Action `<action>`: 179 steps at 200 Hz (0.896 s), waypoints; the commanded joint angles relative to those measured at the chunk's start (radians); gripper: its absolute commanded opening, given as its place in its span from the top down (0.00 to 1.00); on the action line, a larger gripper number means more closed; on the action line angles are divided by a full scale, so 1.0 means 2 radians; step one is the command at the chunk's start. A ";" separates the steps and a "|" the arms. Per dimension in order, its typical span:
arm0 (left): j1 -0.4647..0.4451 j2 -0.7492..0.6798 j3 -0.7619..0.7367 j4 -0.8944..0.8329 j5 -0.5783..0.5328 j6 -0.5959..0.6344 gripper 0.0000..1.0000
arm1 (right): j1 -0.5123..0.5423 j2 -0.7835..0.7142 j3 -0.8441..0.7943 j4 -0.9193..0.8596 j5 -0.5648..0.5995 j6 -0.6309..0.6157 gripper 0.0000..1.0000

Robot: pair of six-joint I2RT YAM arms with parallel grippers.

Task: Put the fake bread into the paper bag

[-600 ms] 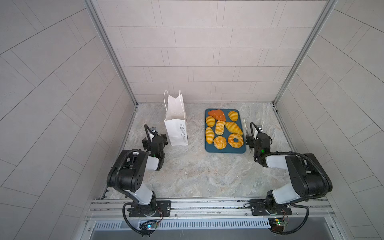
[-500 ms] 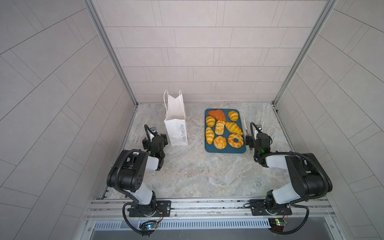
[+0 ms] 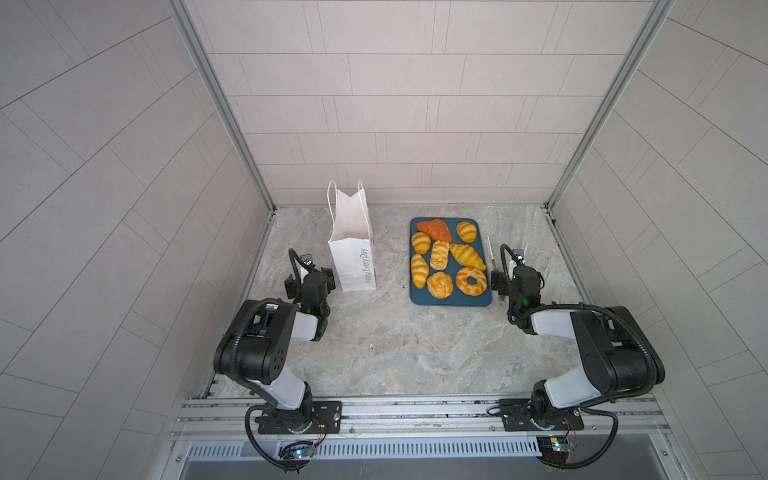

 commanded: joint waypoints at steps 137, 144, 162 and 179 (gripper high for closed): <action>0.004 -0.120 -0.004 -0.091 -0.049 -0.030 0.00 | -0.009 -0.097 0.089 -0.285 0.032 0.063 0.05; 0.005 -0.146 0.012 -0.147 -0.051 -0.039 0.00 | -0.008 -0.104 0.105 -0.311 0.024 0.068 0.06; 0.004 -0.206 0.060 -0.292 -0.057 -0.073 0.00 | -0.008 -0.124 0.113 -0.358 0.010 0.080 0.07; 0.005 -0.255 0.094 -0.394 -0.076 -0.119 0.00 | -0.007 -0.138 0.119 -0.391 0.007 0.095 0.09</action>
